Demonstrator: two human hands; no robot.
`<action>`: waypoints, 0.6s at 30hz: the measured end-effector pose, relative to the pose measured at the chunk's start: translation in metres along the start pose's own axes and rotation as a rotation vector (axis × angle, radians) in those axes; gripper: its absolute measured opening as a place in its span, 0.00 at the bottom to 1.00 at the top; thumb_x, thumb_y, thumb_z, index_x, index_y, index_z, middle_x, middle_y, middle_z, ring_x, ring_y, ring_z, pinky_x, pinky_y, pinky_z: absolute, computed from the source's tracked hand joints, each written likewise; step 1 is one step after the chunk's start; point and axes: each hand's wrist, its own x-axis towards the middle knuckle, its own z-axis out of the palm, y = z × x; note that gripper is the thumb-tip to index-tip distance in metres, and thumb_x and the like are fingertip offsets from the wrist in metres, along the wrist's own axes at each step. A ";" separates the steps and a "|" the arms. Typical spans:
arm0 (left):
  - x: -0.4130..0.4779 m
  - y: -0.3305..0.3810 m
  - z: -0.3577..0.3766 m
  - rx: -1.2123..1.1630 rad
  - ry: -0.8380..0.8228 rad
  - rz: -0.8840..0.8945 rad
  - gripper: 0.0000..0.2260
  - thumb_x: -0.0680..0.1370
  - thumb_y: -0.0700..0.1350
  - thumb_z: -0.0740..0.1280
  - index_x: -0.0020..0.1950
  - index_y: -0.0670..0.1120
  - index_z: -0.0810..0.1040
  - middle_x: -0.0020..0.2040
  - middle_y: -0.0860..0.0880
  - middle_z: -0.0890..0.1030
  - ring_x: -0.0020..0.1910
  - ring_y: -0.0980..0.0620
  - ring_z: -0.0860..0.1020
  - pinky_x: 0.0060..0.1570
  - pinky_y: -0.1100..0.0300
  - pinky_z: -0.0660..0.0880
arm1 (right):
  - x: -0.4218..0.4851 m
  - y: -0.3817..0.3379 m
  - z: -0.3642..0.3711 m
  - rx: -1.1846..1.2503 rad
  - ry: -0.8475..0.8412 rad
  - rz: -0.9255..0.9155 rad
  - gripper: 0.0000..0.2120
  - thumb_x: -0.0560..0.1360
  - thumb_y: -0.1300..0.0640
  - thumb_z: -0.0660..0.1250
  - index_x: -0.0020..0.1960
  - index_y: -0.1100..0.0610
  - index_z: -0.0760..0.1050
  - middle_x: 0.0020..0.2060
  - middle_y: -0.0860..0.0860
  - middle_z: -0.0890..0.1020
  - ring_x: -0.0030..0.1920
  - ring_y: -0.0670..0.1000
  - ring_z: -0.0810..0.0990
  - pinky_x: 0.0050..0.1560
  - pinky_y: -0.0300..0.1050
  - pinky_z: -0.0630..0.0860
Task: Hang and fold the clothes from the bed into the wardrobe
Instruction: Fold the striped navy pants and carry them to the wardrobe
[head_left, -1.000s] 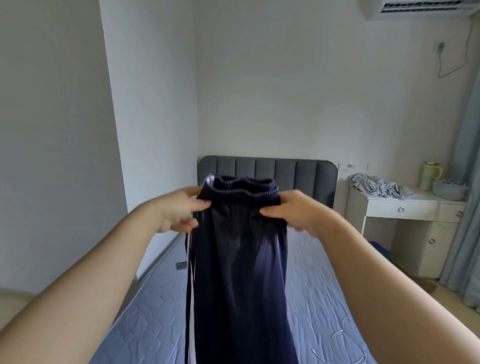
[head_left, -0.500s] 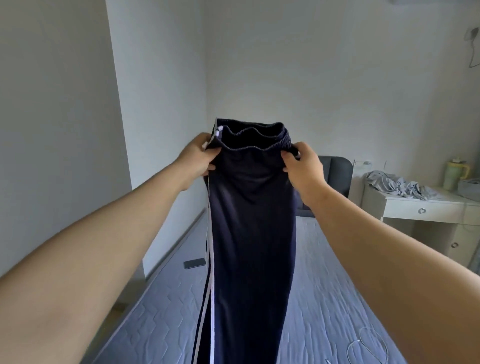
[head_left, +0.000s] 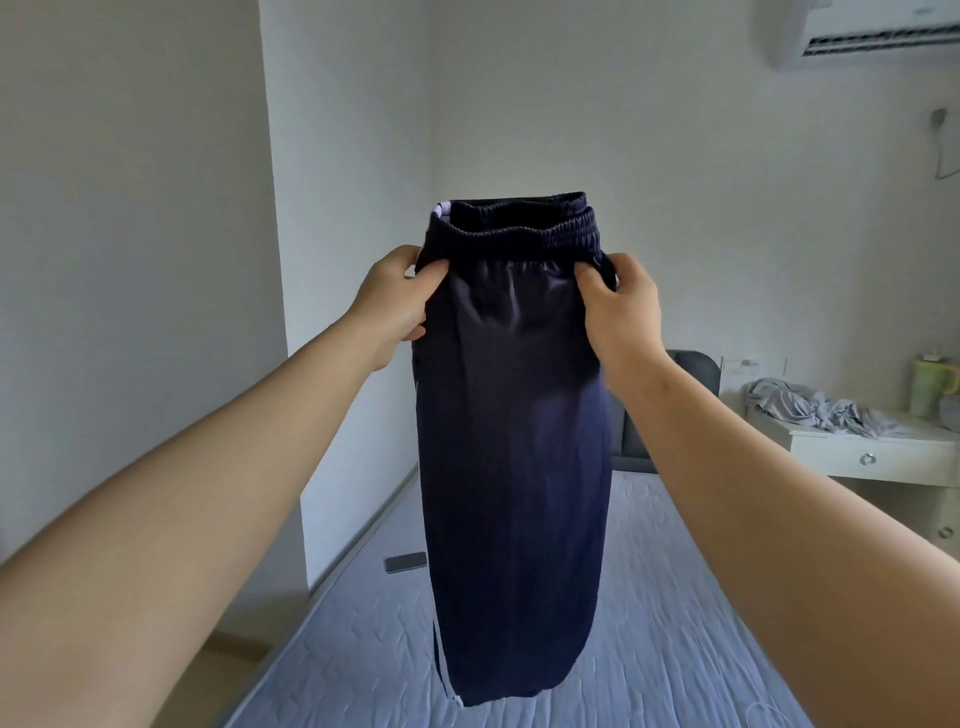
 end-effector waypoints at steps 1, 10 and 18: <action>-0.003 0.006 -0.002 -0.009 0.006 0.009 0.06 0.80 0.50 0.60 0.45 0.51 0.71 0.33 0.52 0.66 0.28 0.54 0.63 0.32 0.62 0.67 | -0.001 -0.005 -0.003 0.018 0.006 -0.003 0.10 0.78 0.54 0.60 0.37 0.50 0.68 0.32 0.44 0.72 0.33 0.44 0.69 0.34 0.38 0.65; -0.011 0.034 -0.013 -0.104 -0.012 -0.142 0.15 0.76 0.47 0.66 0.33 0.49 0.65 0.29 0.51 0.62 0.17 0.58 0.56 0.19 0.70 0.52 | 0.006 -0.035 -0.027 0.036 -0.025 0.081 0.04 0.70 0.57 0.65 0.40 0.55 0.71 0.34 0.53 0.72 0.37 0.50 0.68 0.38 0.45 0.65; -0.026 -0.027 0.008 0.038 -0.233 -0.462 0.10 0.81 0.48 0.58 0.61 0.46 0.68 0.55 0.49 0.73 0.36 0.49 0.80 0.28 0.62 0.79 | -0.011 0.030 -0.013 -0.193 -0.205 0.363 0.08 0.74 0.59 0.64 0.37 0.58 0.70 0.35 0.55 0.74 0.31 0.52 0.73 0.31 0.40 0.68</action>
